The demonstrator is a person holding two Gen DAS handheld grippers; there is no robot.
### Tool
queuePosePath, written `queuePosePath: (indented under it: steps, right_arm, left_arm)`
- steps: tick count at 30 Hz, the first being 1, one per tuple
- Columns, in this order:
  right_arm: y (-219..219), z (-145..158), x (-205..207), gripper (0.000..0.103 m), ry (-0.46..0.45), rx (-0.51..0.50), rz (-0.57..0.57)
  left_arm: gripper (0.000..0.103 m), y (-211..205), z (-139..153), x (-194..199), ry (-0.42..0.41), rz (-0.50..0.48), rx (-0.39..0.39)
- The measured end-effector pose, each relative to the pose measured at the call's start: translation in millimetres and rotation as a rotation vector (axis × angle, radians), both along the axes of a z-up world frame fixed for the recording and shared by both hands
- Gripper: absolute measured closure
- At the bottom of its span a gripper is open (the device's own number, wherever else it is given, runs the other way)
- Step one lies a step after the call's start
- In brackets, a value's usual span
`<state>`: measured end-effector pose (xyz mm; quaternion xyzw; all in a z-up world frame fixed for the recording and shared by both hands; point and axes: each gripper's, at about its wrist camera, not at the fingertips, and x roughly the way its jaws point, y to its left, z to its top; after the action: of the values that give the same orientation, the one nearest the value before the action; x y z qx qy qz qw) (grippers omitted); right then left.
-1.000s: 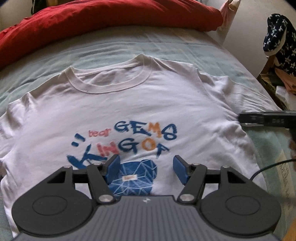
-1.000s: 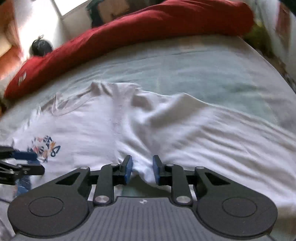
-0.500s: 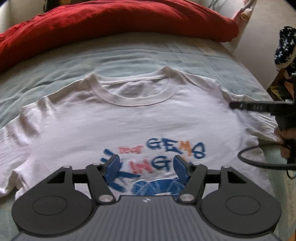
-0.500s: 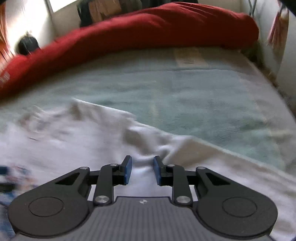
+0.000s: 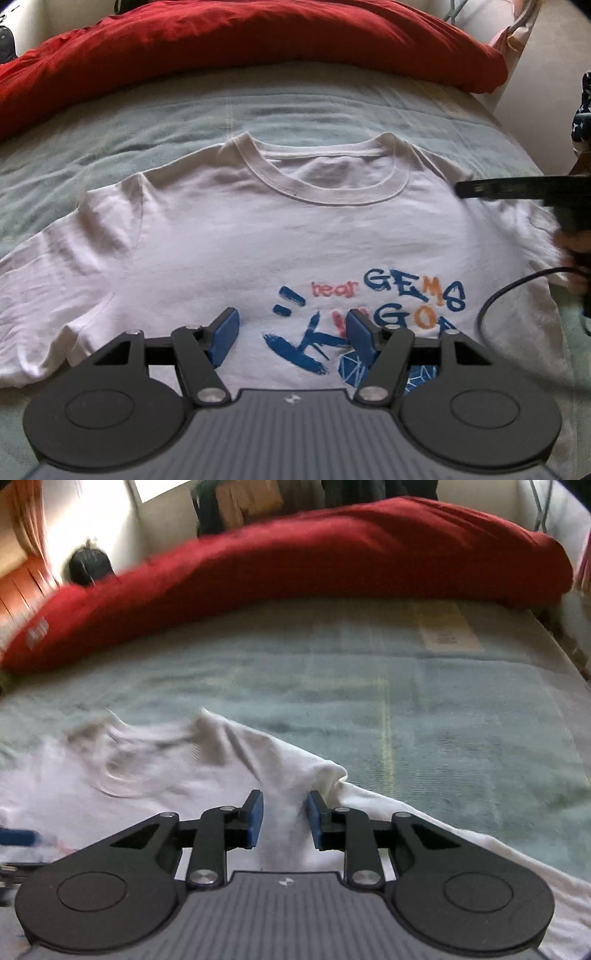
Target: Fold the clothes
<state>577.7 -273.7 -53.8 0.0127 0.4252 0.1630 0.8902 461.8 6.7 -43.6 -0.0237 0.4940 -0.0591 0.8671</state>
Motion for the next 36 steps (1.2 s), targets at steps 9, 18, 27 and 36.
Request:
queuePosePath:
  steps: [9,18,27,36]
  right_arm:
    - [-3,8,18,0.069,0.005,0.006,-0.081]
    - [15,4,4,0.058,0.030,0.024,-0.013]
    - [13,57,-36,0.051,-0.043,0.079,0.014]
    - [5,52,-130,0.046,0.088,0.030,0.071]
  left_arm:
    - [0.034,6,-2,0,-0.020,0.018,-0.029]
    - [0.032,9,4,4,-0.060,-0.002,0.015]
    - [0.034,24,23,19,-0.140,-0.012,-0.004]
    - [0.035,-24,9,88,-0.138,-0.219,-0.176]
